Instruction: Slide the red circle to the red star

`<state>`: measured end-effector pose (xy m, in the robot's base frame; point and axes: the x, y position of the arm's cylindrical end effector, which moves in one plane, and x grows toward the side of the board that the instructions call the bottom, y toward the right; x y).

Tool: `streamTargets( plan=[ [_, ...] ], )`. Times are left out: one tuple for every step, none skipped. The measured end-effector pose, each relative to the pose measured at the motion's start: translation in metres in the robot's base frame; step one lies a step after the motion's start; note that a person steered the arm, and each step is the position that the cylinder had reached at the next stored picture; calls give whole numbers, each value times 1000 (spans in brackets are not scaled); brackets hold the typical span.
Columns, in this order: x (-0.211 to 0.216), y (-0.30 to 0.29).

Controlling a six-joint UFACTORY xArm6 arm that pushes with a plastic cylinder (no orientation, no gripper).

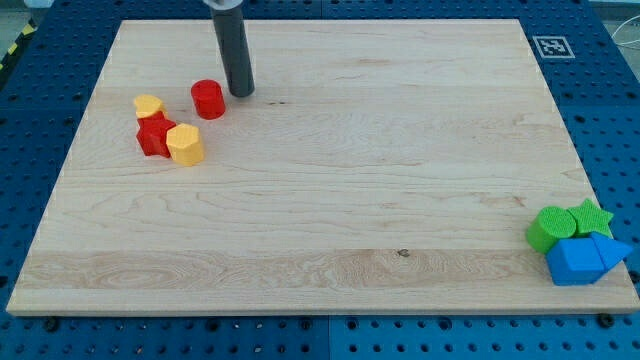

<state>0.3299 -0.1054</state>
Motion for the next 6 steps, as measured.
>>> streamTargets(
  plan=[
    [-8, -3],
    [-4, -18],
    [10, -32],
    [24, -50],
    [26, -64],
    [9, -61]
  ],
)
